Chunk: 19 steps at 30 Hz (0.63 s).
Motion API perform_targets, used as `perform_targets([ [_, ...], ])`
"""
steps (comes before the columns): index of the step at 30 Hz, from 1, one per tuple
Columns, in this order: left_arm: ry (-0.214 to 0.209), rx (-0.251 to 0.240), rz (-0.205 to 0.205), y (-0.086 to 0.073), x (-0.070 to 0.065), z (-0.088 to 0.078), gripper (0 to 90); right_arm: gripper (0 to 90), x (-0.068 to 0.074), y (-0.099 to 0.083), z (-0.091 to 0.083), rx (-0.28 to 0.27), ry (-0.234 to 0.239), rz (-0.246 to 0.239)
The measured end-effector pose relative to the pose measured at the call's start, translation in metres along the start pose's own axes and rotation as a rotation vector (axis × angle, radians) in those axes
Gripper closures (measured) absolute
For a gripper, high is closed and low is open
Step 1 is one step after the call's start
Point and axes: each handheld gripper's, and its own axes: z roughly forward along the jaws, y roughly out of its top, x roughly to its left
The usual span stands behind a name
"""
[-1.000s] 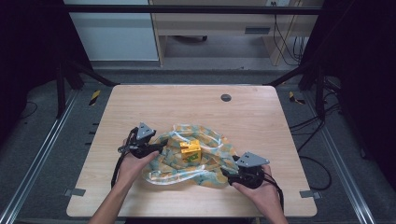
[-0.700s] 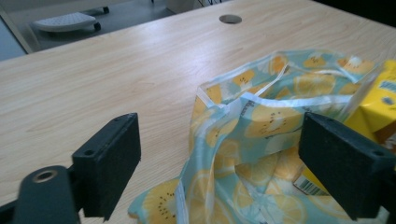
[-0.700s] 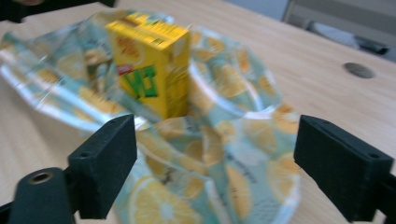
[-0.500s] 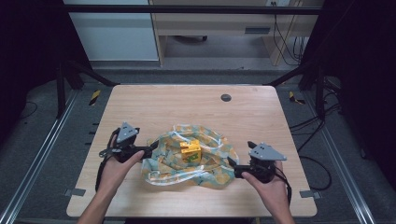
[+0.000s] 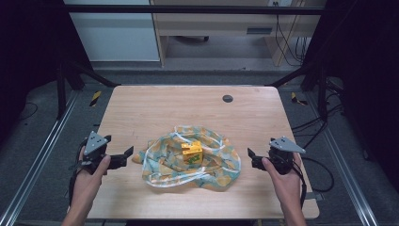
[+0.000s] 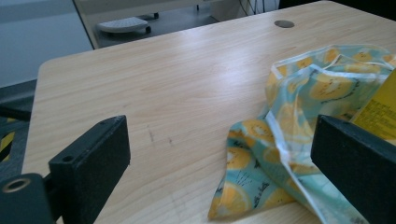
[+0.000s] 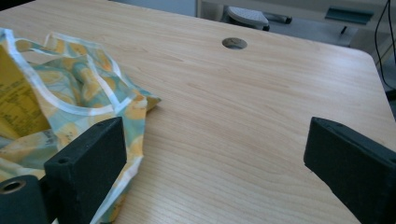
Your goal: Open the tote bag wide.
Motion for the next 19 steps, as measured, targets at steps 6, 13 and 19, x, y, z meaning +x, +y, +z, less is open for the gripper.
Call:
perform_targets([
  [6, 0.020, 0.036, -0.011, -0.018, 0.006, -0.002, 4.1, 7.1, -0.012, -0.017, 0.006, 0.041, -0.047, 0.045],
  [13, 0.051, 0.071, -0.014, -0.046, 0.008, -0.007, 4.1, 8.3, -0.021, -0.037, 0.009, 0.083, -0.087, 0.069],
  [19, 0.066, 0.085, -0.048, -0.059, 0.014, -0.011, 4.3, 8.8, -0.021, -0.047, 0.006, 0.106, -0.100, 0.073],
])
